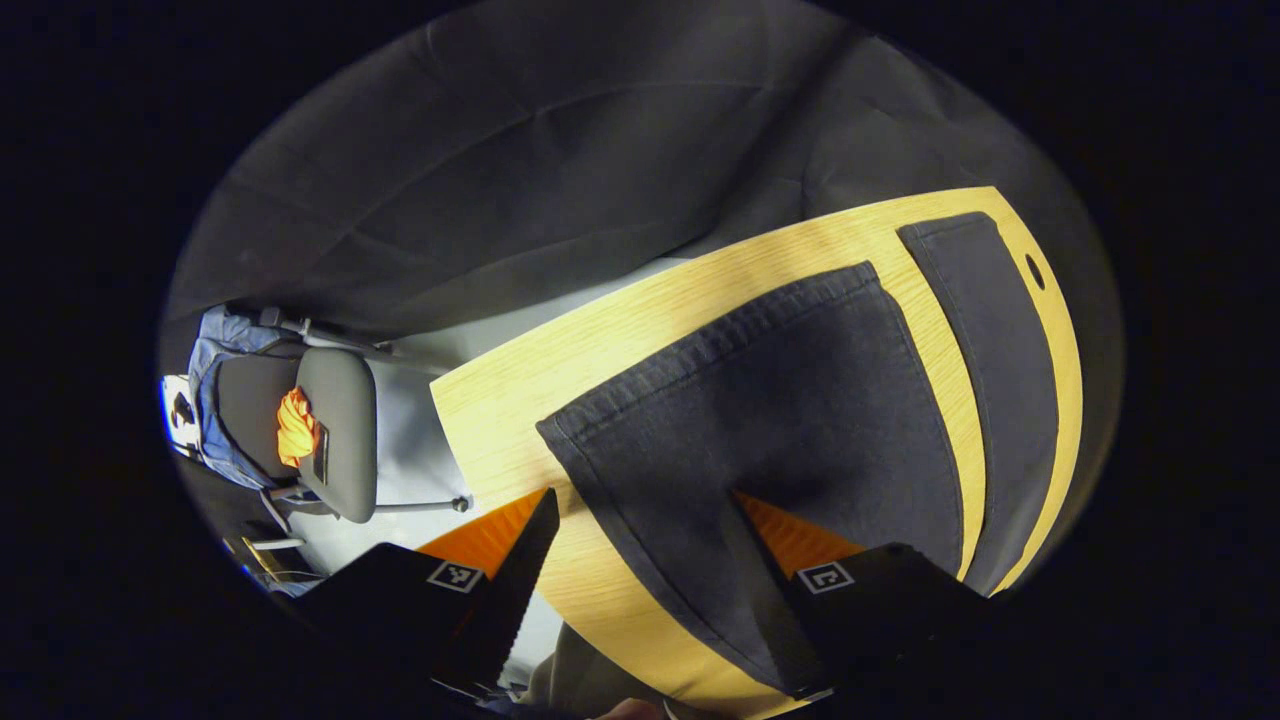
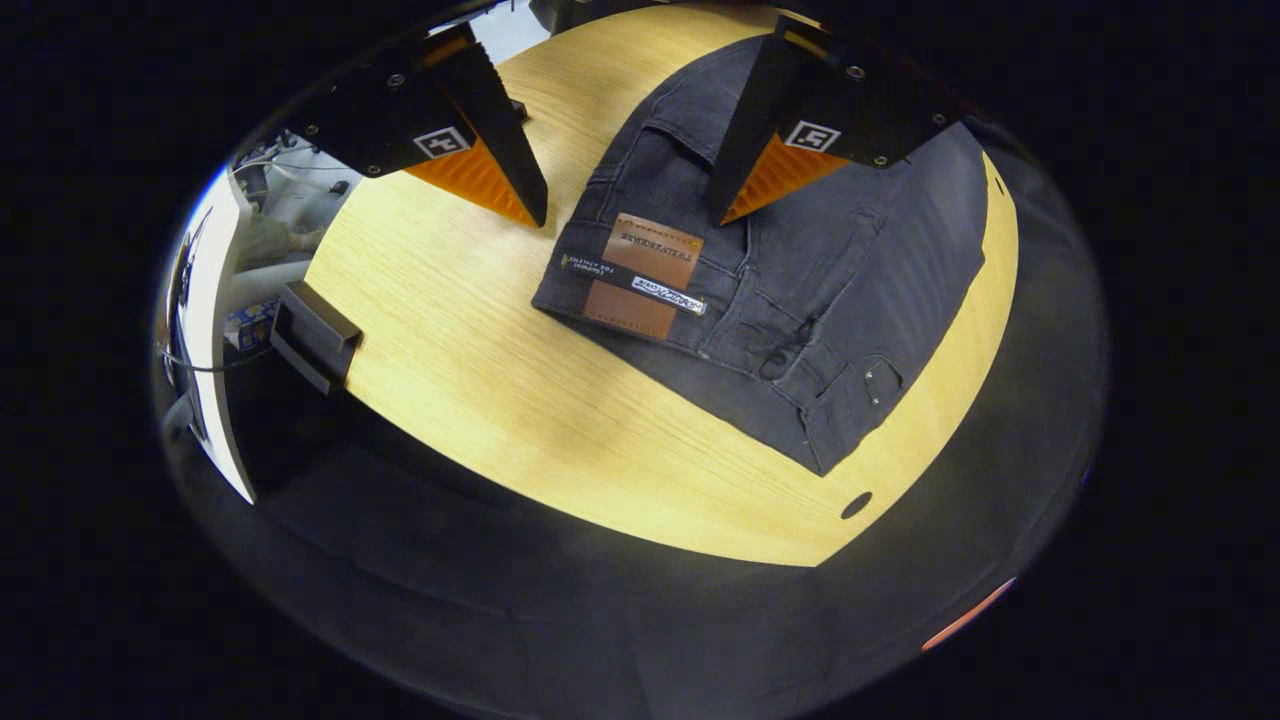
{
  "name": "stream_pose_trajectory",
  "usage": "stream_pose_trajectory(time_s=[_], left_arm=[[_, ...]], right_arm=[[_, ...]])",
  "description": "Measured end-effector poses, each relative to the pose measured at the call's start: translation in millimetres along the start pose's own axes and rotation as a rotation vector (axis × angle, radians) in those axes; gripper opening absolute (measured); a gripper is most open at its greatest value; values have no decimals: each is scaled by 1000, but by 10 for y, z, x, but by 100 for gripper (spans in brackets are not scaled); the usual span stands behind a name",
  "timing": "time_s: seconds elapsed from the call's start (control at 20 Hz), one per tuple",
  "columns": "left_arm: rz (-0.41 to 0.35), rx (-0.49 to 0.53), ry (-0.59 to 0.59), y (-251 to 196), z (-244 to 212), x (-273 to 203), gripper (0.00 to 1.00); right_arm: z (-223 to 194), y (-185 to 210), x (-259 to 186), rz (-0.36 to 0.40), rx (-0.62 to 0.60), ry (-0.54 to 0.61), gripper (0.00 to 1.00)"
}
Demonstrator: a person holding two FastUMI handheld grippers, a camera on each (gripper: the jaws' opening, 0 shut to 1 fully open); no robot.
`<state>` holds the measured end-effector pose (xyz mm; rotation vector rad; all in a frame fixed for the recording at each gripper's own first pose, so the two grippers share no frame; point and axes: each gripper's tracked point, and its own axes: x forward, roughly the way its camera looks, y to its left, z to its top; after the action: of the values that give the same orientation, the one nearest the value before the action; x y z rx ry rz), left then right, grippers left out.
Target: Grasp the waist and the cuffs of the jeans and fold them to make the two legs overlap; first hold the waist and fold one-third of the jeans toward the cuffs, then hold the cuffs and fold the remaining one-third in the same direction to finish folding.
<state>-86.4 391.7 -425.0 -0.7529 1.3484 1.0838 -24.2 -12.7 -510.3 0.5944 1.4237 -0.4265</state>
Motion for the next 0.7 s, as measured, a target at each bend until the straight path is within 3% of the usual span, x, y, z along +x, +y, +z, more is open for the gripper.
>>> stream_pose_trajectory(time_s=[0.25,0.4,0.45,0.5,0.55,0.65,0.7], left_arm=[[-60,-110,23,-49,-7,50,96],[-65,-90,19,-32,8,49,97],[-69,-81,12,-69,22,51,97],[-79,-56,-9,-100,69,78,96],[-91,-25,-62,-117,154,45,75],[-129,-21,-115,-233,227,95,32],[-160,-5,-133,-278,267,85,10]], right_arm=[[9,-8,108,-68,-4,15,97],[2,-42,109,-130,-62,14,92],[4,-22,132,-118,-66,11,83],[1,4,122,-98,-24,4,85],[8,79,123,-58,13,6,57],[9,105,128,19,64,23,33],[-16,89,105,68,92,36,33]])
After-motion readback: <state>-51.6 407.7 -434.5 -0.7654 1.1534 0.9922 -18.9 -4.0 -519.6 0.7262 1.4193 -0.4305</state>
